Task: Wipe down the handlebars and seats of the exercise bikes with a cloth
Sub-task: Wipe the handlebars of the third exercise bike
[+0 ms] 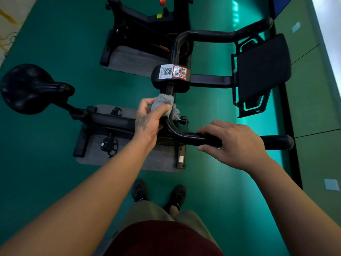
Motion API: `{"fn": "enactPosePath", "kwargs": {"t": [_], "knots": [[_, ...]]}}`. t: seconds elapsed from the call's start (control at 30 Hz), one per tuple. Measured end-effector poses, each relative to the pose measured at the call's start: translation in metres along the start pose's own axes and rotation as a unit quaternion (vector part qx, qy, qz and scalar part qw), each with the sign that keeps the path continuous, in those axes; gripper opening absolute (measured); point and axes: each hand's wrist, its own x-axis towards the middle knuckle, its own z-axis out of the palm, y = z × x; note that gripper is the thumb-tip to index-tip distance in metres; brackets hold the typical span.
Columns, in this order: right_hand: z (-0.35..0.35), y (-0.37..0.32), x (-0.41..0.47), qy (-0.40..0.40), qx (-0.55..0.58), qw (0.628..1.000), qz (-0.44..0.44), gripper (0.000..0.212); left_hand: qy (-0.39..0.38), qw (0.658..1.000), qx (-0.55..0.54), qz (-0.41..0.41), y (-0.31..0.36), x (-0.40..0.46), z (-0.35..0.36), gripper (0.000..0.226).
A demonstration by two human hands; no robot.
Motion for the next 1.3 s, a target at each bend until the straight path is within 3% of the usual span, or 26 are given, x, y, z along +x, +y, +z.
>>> {"fn": "enactPosePath", "kwargs": {"t": [0.4,0.8,1.1,1.3], "knots": [[0.001,0.001,0.000,-0.001,-0.003,1.000,0.000,0.039,0.017,1.000,0.002,0.010,0.020,0.015,0.019,0.036],[0.002,0.002,0.000,0.009,-0.012,1.000,-0.004,0.040,0.025,0.999,-0.030,-0.012,-0.004,-0.016,0.000,0.025],[0.000,0.000,-0.001,0.004,-0.009,1.000,-0.001,0.041,0.033,0.993,0.101,0.058,0.017,0.005,0.006,0.038],[-0.010,0.004,-0.004,0.005,-0.004,1.000,-0.001,0.056,-0.008,0.947,0.255,0.197,0.038,-0.008,-0.015,0.033]]}}
